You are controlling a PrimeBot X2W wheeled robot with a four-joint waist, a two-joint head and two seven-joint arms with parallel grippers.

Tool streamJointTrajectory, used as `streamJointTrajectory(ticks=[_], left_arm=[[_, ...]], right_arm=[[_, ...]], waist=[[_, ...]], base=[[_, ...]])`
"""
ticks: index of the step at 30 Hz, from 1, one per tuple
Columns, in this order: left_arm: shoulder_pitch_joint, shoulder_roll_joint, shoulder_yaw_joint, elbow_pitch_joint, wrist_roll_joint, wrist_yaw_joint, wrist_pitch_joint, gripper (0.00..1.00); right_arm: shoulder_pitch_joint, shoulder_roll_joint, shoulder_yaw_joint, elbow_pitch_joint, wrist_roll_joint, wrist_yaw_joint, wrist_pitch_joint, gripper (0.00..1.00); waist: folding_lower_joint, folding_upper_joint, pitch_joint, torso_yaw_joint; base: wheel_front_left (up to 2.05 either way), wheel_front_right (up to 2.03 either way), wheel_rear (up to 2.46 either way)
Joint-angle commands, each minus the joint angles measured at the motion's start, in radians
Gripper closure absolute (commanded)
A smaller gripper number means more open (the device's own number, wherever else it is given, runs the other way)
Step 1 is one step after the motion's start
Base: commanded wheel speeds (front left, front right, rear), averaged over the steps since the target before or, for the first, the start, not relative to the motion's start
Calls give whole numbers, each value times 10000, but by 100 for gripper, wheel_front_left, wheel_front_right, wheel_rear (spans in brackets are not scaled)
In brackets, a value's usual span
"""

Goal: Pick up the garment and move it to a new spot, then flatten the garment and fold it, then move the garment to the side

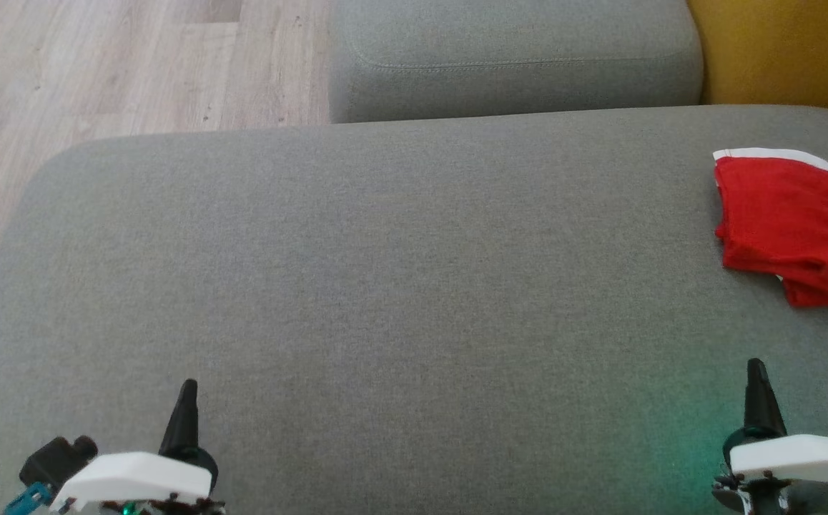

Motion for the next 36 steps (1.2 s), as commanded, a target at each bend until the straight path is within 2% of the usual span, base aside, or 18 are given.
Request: streamJointTrajectory(ticks=[1, 36], left_arm=[[-668, 113, 281, -358, -333, -120, 82, 100], [-1355, 113, 1035, -429, -4164, -476, 1069, 100]], right_arm=[[-627, -65, 65, -401, 384, 45, 94, 100], [-1196, -92, 42, -681, 4637, 64, 1070, 100]], waist=[[0, 0, 8, -13], [0, 0, 155, -268]], base=[[0, 0, 0], [0, 0, 0]])
